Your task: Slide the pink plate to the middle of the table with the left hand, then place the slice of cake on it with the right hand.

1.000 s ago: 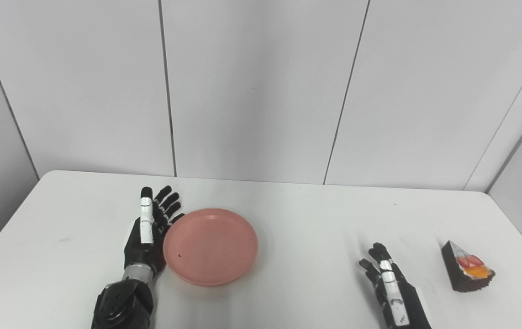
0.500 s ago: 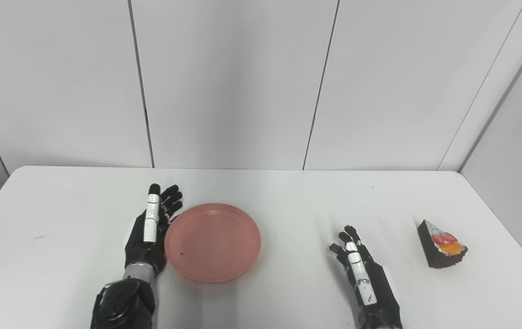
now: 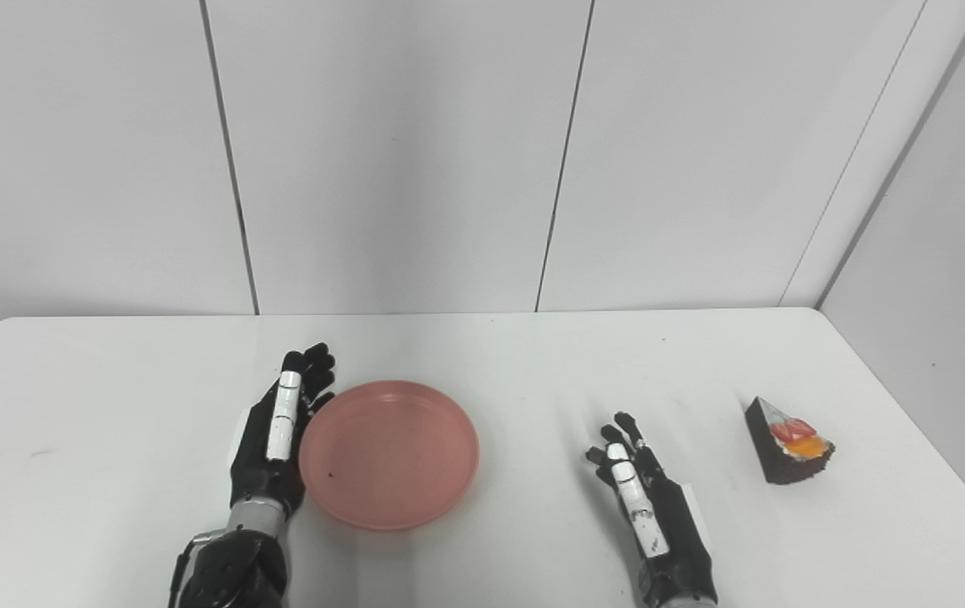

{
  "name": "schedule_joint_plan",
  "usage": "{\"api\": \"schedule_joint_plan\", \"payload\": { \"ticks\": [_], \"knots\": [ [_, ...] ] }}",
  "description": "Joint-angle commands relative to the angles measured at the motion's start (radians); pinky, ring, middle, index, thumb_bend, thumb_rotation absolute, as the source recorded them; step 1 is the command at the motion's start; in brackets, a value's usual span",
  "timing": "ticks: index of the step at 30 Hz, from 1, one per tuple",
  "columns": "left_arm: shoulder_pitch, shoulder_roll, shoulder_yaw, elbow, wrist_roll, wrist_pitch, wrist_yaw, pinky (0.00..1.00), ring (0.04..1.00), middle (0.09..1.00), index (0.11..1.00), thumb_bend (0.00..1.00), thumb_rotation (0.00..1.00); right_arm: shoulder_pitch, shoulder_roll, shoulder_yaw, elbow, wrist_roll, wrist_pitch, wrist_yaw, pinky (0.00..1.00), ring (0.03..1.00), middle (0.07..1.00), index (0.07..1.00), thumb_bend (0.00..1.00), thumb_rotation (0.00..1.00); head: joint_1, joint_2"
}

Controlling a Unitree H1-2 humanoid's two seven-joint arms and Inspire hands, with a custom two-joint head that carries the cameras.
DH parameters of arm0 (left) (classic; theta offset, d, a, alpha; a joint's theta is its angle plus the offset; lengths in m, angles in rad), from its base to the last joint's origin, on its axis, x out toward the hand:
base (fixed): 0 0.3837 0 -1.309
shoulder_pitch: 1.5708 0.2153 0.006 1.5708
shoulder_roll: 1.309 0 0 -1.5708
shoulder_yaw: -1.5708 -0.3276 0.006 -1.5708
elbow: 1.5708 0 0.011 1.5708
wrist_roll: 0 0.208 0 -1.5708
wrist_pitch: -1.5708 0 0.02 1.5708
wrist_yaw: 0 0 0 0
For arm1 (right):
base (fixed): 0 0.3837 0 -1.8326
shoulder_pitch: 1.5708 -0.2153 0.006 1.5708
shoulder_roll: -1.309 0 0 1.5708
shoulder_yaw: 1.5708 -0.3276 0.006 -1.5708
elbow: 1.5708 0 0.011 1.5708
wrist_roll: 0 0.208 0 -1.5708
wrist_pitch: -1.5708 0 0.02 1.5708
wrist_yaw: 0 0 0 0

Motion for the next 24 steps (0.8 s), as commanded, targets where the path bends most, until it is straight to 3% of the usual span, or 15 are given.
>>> {"api": "schedule_joint_plan", "payload": {
  "ticks": [1, 6, 12, 16, 20, 24],
  "knots": [
    [-0.009, 0.008, -0.004, 0.040, 0.010, -0.024, -0.007, 0.91, 0.903, 0.870, 0.787, 0.77, 0.88, -0.003, 0.012, 0.017, 0.015, -0.016, -0.029, 0.004, 0.87, 0.826, 0.901, 0.935, 0.65, 0.82, -0.002, -0.002],
    [-0.009, 0.025, -0.012, 0.064, 0.032, -0.061, -0.006, 0.87, 0.888, 0.851, 0.785, 0.78, 0.89, -0.008, 0.010, 0.024, 0.028, -0.039, -0.055, -0.001, 0.87, 0.822, 0.900, 0.935, 0.63, 0.83, -0.020, -0.012],
    [0.006, 0.027, -0.022, 0.061, 0.033, -0.066, -0.025, 0.86, 0.885, 0.849, 0.782, 0.75, 0.89, -0.010, -0.019, 0.044, 0.047, -0.143, -0.139, -0.029, 0.82, 0.809, 0.905, 0.940, 0.65, 0.86, -0.042, -0.033],
    [0.013, 0.021, -0.029, 0.061, 0.031, -0.071, -0.031, 0.86, 0.880, 0.846, 0.774, 0.72, 0.88, -0.021, -0.038, 0.038, 0.026, -0.217, -0.168, -0.065, 0.76, 0.775, 0.878, 0.909, 0.70, 0.77, -0.040, -0.038],
    [0.015, 0.021, -0.030, 0.068, 0.034, -0.072, -0.030, 0.86, 0.878, 0.851, 0.785, 0.73, 0.89, -0.057, -0.098, 0.004, -0.004, -0.283, -0.141, -0.080, 0.75, 0.797, 0.902, 0.916, 0.73, 0.74, -0.032, -0.036],
    [0.019, 0.020, -0.033, 0.063, 0.037, -0.069, -0.028, 0.85, 0.877, 0.851, 0.783, 0.72, 0.89, -0.079, -0.141, -0.017, -0.106, -0.348, -0.050, -0.061, 0.68, 0.782, 0.873, 0.898, 0.70, 0.71, -0.028, -0.043]
  ]
}}
